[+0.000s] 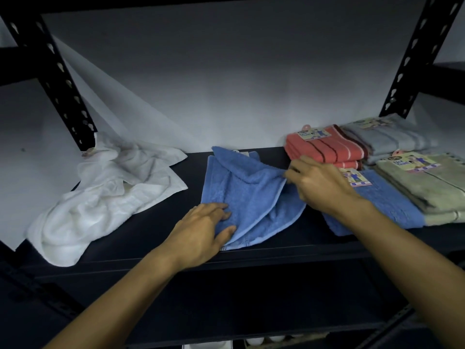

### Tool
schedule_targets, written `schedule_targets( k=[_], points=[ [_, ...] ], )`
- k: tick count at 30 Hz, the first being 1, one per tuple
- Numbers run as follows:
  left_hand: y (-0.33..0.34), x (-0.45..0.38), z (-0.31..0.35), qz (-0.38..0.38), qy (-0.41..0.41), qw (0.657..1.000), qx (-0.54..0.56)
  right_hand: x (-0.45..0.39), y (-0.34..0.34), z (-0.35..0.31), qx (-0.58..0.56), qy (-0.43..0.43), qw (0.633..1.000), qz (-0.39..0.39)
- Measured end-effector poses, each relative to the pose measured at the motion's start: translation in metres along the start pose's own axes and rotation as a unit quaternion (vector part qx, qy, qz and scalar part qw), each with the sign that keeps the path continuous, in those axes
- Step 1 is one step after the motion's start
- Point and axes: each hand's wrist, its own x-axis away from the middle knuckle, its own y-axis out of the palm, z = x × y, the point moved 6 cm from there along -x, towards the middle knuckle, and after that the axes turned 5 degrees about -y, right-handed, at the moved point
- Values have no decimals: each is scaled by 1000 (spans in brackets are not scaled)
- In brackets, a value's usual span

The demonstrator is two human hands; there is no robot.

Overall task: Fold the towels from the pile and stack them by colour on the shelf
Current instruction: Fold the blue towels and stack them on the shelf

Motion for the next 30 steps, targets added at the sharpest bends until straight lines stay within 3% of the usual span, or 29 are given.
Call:
schedule_targets(
  k=[6, 10, 15, 18, 23, 27, 30],
  points=[
    [-2, 0, 1, -6, -5, 1000, 1, 10, -26, 9, -39, -26, 999, 4],
    [0, 0, 1, -9, -10, 1000, 3, 30, -25, 0, -9, -75, 996, -45],
    [1, 1, 1, -8, -9, 1000, 1, 45, -5, -5, -19, -77, 991, -111],
    [2, 1, 2, -5, -6, 1000, 1, 46, -3, 3, -45, -25, 990, -130],
    [2, 2, 2, -5, -8, 1000, 8, 31, -11, 37, -131, 201, 963, -123],
    [3, 2, 2, -6, -8, 1000, 7, 19, 20, 38, -66, 226, 928, -290],
    [3, 2, 3, -10, -7, 1000, 3, 14, 30, 37, -89, 239, 904, -344]
  ],
)
